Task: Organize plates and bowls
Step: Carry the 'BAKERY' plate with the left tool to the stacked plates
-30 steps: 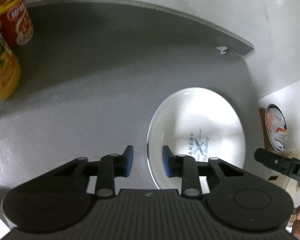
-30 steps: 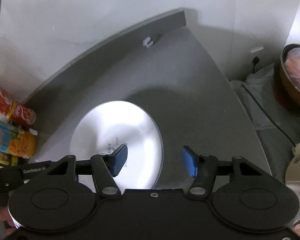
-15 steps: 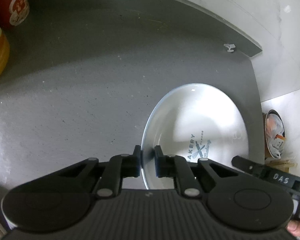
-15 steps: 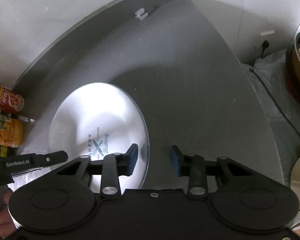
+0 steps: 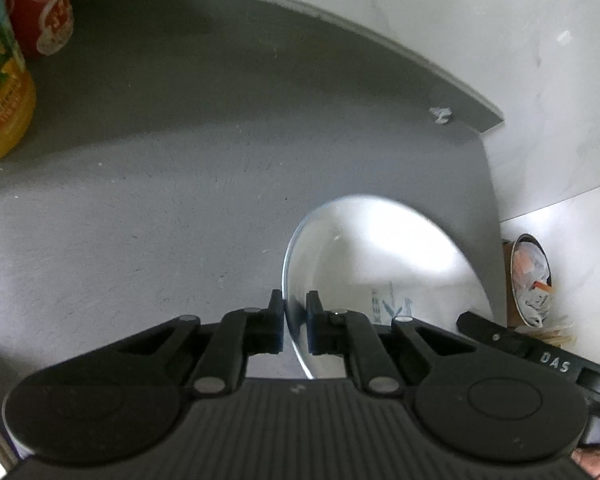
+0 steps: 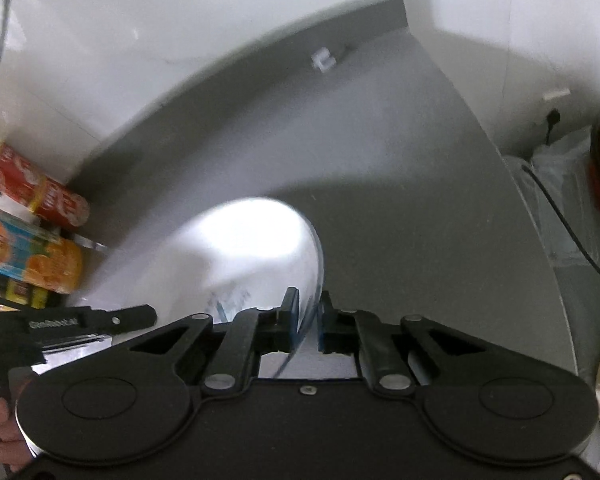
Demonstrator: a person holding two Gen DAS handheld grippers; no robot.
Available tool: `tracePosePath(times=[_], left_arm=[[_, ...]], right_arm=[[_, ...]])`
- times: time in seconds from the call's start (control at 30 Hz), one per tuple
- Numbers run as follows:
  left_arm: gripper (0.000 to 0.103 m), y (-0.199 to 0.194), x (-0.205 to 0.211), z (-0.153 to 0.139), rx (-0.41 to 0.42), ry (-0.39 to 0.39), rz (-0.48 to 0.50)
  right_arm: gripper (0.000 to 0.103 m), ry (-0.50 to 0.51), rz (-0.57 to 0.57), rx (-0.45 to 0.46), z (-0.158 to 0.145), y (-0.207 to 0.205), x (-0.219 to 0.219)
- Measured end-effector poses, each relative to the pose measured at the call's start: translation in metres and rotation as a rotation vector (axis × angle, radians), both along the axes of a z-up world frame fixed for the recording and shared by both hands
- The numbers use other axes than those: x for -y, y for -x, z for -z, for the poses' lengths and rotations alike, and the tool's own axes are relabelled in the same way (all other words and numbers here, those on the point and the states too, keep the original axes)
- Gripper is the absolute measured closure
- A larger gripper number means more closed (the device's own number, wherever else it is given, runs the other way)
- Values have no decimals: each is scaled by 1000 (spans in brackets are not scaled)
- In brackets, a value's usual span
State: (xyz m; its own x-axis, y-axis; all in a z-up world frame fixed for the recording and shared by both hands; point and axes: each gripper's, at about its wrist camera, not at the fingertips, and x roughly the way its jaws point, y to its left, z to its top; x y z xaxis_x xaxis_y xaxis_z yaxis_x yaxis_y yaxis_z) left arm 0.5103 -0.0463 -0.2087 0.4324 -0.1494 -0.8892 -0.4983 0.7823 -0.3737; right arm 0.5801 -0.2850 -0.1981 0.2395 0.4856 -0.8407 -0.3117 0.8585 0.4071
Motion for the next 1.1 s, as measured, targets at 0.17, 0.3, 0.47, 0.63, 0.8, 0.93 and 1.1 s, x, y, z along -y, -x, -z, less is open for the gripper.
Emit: tracePosePath(times=[0.17,0.3,0.47,0.63,0.8,0.93,1.1], left_arm=[[94,10,5,-18,48,-16,-14],[94,18,6,-35,71,-30,-19],[94,32,7,-51,108,-29,2],[94,43,8,-63,145,-18,43],[94,65,2,-76,175,-13,88],[95,84,-10,-82,193,-9,103],[95,117,-34,-88,204,-16,103]], right_arm=[[94,-29,-9,54,-20,6,4],[94,-48,-12,80,-33,13,6],[94,-61,6,111,-49,26,9],[94,-57,42,148,-65,48,14],[94,-58,88,177,-77,74,13],[94,-65,112,191,-84,97,1],[94,-73,109,200,-89,126,-22]])
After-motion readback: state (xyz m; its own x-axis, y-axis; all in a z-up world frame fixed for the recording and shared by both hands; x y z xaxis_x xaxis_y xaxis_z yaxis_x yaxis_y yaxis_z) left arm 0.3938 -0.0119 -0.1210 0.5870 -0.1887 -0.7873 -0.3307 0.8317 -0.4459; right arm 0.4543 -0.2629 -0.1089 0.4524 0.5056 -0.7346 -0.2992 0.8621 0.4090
